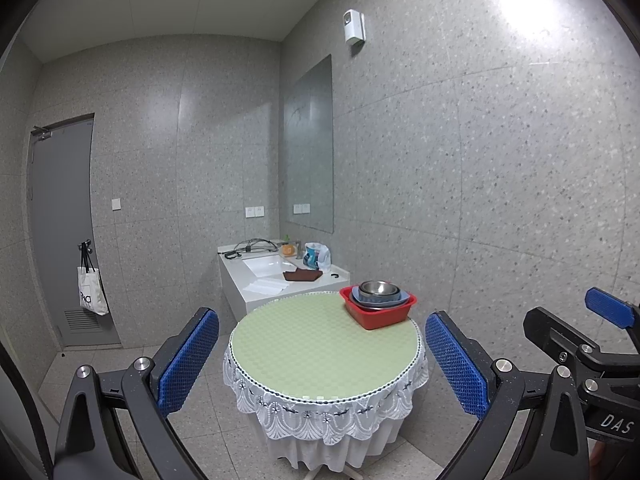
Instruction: Organize plates and bowls
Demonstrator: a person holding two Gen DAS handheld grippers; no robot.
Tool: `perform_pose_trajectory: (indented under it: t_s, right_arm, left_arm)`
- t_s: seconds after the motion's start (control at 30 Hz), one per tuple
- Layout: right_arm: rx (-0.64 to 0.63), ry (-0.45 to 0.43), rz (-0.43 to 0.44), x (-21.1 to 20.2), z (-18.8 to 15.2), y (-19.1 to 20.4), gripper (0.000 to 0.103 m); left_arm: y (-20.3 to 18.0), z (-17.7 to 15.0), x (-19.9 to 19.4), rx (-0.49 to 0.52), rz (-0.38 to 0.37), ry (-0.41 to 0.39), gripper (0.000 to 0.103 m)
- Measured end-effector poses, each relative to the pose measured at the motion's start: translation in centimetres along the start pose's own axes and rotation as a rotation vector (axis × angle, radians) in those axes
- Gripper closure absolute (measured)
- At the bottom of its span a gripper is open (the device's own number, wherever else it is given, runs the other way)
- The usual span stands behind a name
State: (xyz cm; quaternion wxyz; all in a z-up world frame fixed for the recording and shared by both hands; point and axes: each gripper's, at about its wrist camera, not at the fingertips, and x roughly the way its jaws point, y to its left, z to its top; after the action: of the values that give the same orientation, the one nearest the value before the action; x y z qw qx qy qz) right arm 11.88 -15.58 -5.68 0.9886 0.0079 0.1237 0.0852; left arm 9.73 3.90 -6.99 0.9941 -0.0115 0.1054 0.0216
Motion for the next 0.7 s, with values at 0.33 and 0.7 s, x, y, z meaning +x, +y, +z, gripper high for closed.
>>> perform_pose_trajectory:
  t_s: [0.33,0.7]
  right_arm:
    - [0.001,0.002,0.002,0.20,0.01,0.03,0.000]
    - [0.001,0.003,0.003,0.47,0.12,0.11,0.000]
  left_arm:
    - [-0.05,0.10,0.23,0.000,0.003,-0.003,0.001]
    - [-0.49,0.08,0.73,0.000,0.009,0.000,0.001]
